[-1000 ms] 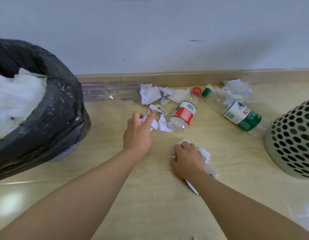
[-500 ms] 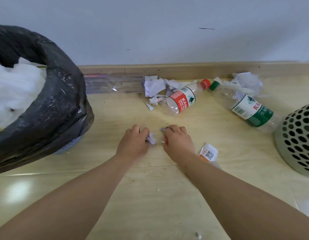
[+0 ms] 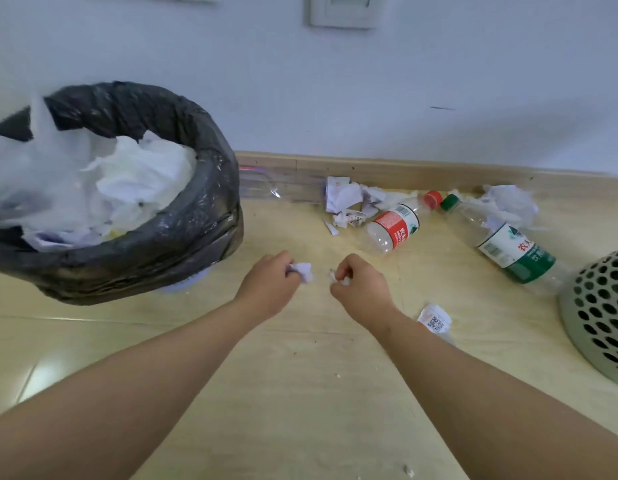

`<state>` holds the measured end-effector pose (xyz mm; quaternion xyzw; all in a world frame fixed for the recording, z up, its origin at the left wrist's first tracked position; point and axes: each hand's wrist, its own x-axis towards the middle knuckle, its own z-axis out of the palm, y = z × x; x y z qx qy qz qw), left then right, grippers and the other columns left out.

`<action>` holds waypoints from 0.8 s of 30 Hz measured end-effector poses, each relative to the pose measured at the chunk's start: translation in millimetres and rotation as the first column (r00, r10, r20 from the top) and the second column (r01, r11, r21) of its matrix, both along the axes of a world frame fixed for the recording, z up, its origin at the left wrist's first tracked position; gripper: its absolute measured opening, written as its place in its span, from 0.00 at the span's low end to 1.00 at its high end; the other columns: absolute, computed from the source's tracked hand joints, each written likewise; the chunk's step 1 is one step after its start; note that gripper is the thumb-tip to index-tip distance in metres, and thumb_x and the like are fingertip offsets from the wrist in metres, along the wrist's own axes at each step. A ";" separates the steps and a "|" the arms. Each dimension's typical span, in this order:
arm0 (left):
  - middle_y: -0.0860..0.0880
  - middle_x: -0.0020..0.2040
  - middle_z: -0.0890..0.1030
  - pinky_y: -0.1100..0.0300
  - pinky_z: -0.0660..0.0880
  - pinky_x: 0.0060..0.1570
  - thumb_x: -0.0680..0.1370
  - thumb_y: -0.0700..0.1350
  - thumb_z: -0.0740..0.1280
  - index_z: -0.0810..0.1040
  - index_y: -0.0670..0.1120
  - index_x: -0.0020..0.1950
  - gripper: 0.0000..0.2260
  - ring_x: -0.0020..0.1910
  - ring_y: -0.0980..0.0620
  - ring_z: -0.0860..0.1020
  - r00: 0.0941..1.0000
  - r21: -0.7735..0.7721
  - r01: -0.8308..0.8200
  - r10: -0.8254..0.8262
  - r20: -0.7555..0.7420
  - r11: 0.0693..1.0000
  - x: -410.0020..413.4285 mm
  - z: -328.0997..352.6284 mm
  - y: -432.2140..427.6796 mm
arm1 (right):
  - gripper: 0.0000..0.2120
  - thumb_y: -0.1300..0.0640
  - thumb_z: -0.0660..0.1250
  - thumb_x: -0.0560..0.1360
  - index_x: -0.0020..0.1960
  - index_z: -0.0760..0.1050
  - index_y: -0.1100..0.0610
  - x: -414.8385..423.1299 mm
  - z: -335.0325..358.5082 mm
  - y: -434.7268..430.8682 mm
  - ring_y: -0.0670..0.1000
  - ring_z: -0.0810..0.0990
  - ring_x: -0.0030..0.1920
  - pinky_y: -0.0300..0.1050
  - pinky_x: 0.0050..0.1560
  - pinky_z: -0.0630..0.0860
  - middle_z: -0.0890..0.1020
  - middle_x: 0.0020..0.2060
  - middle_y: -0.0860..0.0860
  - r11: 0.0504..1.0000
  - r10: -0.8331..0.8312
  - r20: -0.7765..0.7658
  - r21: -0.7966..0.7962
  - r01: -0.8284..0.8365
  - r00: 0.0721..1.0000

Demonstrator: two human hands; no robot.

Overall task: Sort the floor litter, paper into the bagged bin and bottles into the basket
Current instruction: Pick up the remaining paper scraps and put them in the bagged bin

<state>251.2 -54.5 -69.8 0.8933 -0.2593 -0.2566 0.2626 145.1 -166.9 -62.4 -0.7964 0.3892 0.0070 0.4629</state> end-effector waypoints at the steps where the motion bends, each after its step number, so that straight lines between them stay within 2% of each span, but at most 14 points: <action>1: 0.46 0.38 0.70 0.55 0.57 0.33 0.76 0.41 0.60 0.62 0.47 0.33 0.13 0.39 0.46 0.67 0.999 -0.054 -0.043 0.043 0.004 0.998 3.9 12.6 -0.1 | 0.13 0.65 0.64 0.71 0.36 0.65 0.50 8.3 9.9 2.0 0.44 0.68 0.32 0.35 0.27 0.64 0.72 0.35 0.44 0.999 -0.044 0.062 0.015 0.043 0.997; 4: 0.49 0.32 0.67 0.56 0.59 0.32 0.76 0.41 0.60 0.65 0.44 0.36 0.09 0.36 0.46 0.65 0.995 -0.178 -0.097 0.100 0.011 0.979 10.9 52.4 -0.1 | 0.13 0.63 0.66 0.71 0.36 0.65 0.49 32.8 43.0 13.8 0.48 0.72 0.36 0.38 0.35 0.68 0.71 0.35 0.42 0.993 -0.112 0.224 0.058 0.101 0.968; 6: 0.50 0.31 0.67 0.56 0.60 0.31 0.76 0.41 0.59 0.66 0.43 0.39 0.07 0.35 0.46 0.66 0.991 -0.227 -0.130 0.133 0.000 0.965 13.8 80.0 3.5 | 0.11 0.60 0.67 0.71 0.37 0.66 0.49 47.2 65.3 24.1 0.50 0.73 0.39 0.46 0.41 0.72 0.72 0.35 0.43 0.988 -0.150 0.310 0.094 0.126 0.939; 9: 0.51 0.32 0.68 0.60 0.61 0.28 0.77 0.42 0.58 0.64 0.44 0.39 0.08 0.31 0.53 0.66 0.973 -0.305 -0.210 0.230 0.028 0.929 26.1 118.9 13.3 | 0.11 0.59 0.68 0.69 0.36 0.66 0.50 65.9 95.4 36.9 0.52 0.74 0.38 0.53 0.46 0.77 0.72 0.35 0.46 0.976 -0.218 0.439 0.099 0.194 0.872; 10: 0.51 0.32 0.68 0.63 0.62 0.28 0.78 0.42 0.58 0.64 0.45 0.39 0.08 0.30 0.55 0.66 0.963 -0.336 -0.229 0.262 0.058 0.914 31.5 130.2 17.0 | 0.12 0.60 0.68 0.69 0.36 0.66 0.49 71.1 103.4 39.9 0.53 0.75 0.39 0.53 0.46 0.76 0.72 0.35 0.47 0.975 -0.217 0.478 0.074 0.207 0.851; 12: 0.50 0.32 0.68 0.66 0.62 0.28 0.78 0.42 0.58 0.67 0.44 0.40 0.07 0.31 0.56 0.65 0.940 -0.375 -0.241 0.311 0.138 0.895 42.7 153.2 28.8 | 0.13 0.61 0.68 0.68 0.35 0.64 0.49 81.3 118.8 47.3 0.53 0.73 0.39 0.45 0.40 0.71 0.72 0.39 0.50 0.979 -0.178 0.534 0.008 0.206 0.826; 14: 0.50 0.33 0.68 0.65 0.62 0.30 0.78 0.42 0.58 0.68 0.43 0.40 0.07 0.31 0.56 0.65 0.912 -0.413 -0.248 0.355 0.206 0.876 56.4 173.0 43.9 | 0.13 0.61 0.68 0.69 0.35 0.64 0.49 92.4 133.0 57.2 0.49 0.70 0.37 0.38 0.38 0.65 0.71 0.41 0.52 0.983 -0.129 0.566 -0.035 0.181 0.814; 17: 0.49 0.34 0.68 0.60 0.61 0.31 0.78 0.43 0.57 0.64 0.46 0.35 0.11 0.32 0.54 0.65 0.856 -0.443 -0.288 0.436 0.277 0.849 83.1 193.8 67.9 | 0.13 0.61 0.67 0.71 0.35 0.64 0.50 111.7 155.3 74.8 0.46 0.69 0.36 0.31 0.35 0.63 0.70 0.39 0.50 0.989 -0.036 0.596 -0.092 0.113 0.802; 19: 0.48 0.34 0.68 0.56 0.60 0.30 0.78 0.43 0.57 0.63 0.47 0.35 0.11 0.33 0.51 0.65 0.822 -0.410 -0.329 0.472 0.318 0.851 107.6 195.9 87.8 | 0.14 0.61 0.67 0.71 0.35 0.64 0.49 132.9 169.7 89.5 0.43 0.67 0.34 0.28 0.35 0.66 0.68 0.38 0.47 0.992 0.025 0.624 -0.115 0.060 0.781; 21: 0.45 0.40 0.70 0.55 0.59 0.34 0.78 0.43 0.56 0.67 0.44 0.41 0.07 0.38 0.46 0.68 0.815 -0.279 -0.335 0.426 0.392 0.900 123.4 187.3 102.4 | 0.14 0.62 0.67 0.71 0.35 0.63 0.49 153.6 176.8 101.0 0.41 0.67 0.34 0.25 0.38 0.66 0.66 0.38 0.45 0.986 0.103 0.621 -0.168 0.005 0.777; 24: 0.43 0.52 0.72 0.54 0.69 0.41 0.79 0.45 0.57 0.71 0.44 0.52 0.08 0.44 0.44 0.72 0.820 -0.082 -0.322 0.321 0.474 0.943 136.2 165.2 116.2 | 0.11 0.60 0.67 0.72 0.38 0.66 0.50 186.4 169.5 116.9 0.42 0.68 0.35 0.28 0.35 0.66 0.70 0.43 0.48 0.950 0.269 0.467 -0.273 -0.153 0.842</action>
